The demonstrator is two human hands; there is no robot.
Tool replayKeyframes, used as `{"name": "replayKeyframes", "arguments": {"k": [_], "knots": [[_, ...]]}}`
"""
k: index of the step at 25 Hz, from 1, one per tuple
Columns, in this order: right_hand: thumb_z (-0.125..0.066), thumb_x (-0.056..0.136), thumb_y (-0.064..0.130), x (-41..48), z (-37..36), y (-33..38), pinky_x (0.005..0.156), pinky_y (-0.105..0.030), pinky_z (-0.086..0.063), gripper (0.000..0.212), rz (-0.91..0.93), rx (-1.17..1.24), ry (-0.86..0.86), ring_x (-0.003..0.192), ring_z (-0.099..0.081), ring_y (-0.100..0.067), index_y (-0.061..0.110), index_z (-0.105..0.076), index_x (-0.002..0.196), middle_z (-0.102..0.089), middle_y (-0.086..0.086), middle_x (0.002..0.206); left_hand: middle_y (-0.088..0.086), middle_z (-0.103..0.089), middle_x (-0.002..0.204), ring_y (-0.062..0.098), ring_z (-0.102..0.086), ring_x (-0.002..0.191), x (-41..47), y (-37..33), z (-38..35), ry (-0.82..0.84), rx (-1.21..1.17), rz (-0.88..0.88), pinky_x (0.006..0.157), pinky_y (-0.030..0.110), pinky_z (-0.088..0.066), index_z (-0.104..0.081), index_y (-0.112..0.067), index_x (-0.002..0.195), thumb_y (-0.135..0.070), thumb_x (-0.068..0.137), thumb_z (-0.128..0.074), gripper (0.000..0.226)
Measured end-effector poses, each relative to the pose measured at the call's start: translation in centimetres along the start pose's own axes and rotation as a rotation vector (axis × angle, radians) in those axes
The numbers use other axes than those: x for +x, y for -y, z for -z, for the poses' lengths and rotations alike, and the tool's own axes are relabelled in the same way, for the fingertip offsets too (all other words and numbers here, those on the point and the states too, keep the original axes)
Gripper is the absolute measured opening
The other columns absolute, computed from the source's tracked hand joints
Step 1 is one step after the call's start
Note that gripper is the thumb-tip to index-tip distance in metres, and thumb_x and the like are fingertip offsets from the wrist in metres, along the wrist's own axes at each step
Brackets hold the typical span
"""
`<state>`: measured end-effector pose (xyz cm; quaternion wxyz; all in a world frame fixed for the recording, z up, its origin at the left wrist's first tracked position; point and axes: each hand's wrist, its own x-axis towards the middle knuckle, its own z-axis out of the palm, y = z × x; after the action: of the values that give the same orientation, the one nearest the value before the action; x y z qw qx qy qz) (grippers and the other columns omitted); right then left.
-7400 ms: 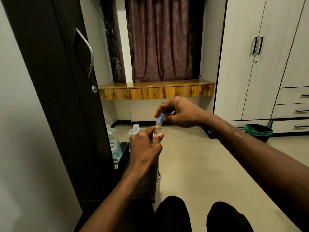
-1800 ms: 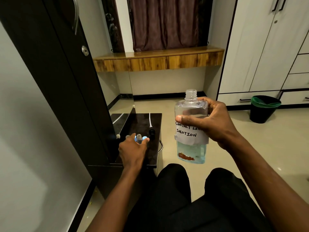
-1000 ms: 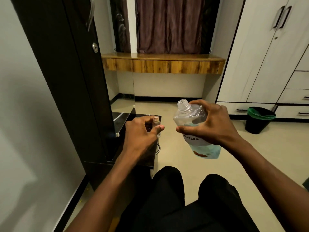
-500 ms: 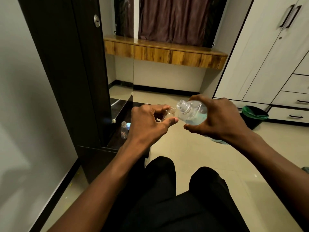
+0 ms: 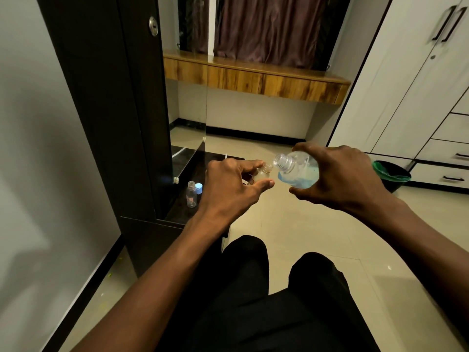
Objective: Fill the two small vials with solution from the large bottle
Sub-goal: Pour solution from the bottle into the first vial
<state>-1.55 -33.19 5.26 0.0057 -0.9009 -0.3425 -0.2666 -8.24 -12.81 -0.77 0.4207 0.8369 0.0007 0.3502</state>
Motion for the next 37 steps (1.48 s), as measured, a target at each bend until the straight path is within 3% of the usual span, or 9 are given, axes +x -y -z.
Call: {"name": "replayKeyframes", "arguments": {"k": [7, 15, 19, 22, 31, 37], "knots": [[-0.082, 0.070, 0.057, 0.3, 0.2, 0.0, 0.076, -0.044, -0.059, 0.084, 0.025, -0.050, 0.027, 0.091, -0.070, -0.032, 0.029, -0.051, 0.142, -0.076, -0.004, 0.112, -0.004, -0.081, 0.101, 0.002, -0.073, 0.080, 0.1, 0.4, -0.1, 0.007, 0.037, -0.028, 0.080, 0.027, -0.063, -0.077, -0.021, 0.116, -0.038, 0.075, -0.090, 0.046], [-0.082, 0.068, 0.056, 0.5, 0.0, 0.1, 0.067, -0.032, -0.049, 0.083, 0.053, -0.138, 0.021, 0.087, -0.070, -0.032, 0.029, -0.052, 0.141, -0.076, -0.003, 0.112, -0.002, -0.081, 0.097, -0.002, -0.070, 0.075, 0.1, 0.6, -0.5, -0.004, 0.051, -0.068, 0.074, 0.009, -0.054, -0.077, -0.020, 0.116, -0.038, 0.074, -0.090, 0.048], [-0.081, 0.069, 0.055, 0.6, 0.1, 0.2, 0.068, -0.035, -0.054, 0.082, 0.064, -0.160, 0.026, 0.085, -0.071, -0.033, 0.030, -0.051, 0.141, -0.076, -0.003, 0.112, -0.002, -0.081, 0.094, 0.001, -0.071, 0.074, 0.1, 0.7, -0.5, -0.002, 0.053, -0.067, 0.076, 0.016, -0.059, -0.077, -0.020, 0.116, -0.038, 0.075, -0.089, 0.047], [-0.082, 0.068, 0.054, 0.8, 0.1, 0.2, 0.064, -0.031, -0.047, 0.082, 0.073, -0.193, 0.024, 0.081, -0.071, -0.032, 0.030, -0.052, 0.140, -0.077, -0.003, 0.109, -0.002, -0.081, 0.094, 0.003, -0.073, 0.074, 0.1, 0.8, -0.4, -0.001, 0.048, -0.062, 0.076, 0.023, -0.062, -0.077, -0.021, 0.116, -0.038, 0.075, -0.089, 0.046], [-0.082, 0.065, 0.053, 1.1, 0.5, 0.2, 0.060, -0.027, -0.037, 0.081, 0.084, -0.279, 0.048, 0.076, -0.070, -0.028, 0.033, -0.052, 0.138, -0.077, 0.001, 0.106, -0.005, -0.081, 0.093, -0.001, -0.071, 0.073, 0.0, 0.9, -0.6, 0.004, 0.050, -0.074, 0.074, 0.026, -0.063, -0.077, -0.022, 0.115, -0.039, 0.075, -0.089, 0.046], [-0.082, 0.067, 0.053, 1.3, 0.9, 0.3, 0.060, -0.027, -0.040, 0.082, 0.094, -0.306, 0.067, 0.077, -0.070, -0.027, 0.033, -0.050, 0.140, -0.077, 0.001, 0.109, -0.005, -0.081, 0.091, -0.001, -0.069, 0.071, 0.0, 1.1, -0.9, -0.003, 0.063, -0.079, 0.073, 0.022, -0.062, -0.077, -0.023, 0.116, -0.041, 0.073, -0.089, 0.048]]}}
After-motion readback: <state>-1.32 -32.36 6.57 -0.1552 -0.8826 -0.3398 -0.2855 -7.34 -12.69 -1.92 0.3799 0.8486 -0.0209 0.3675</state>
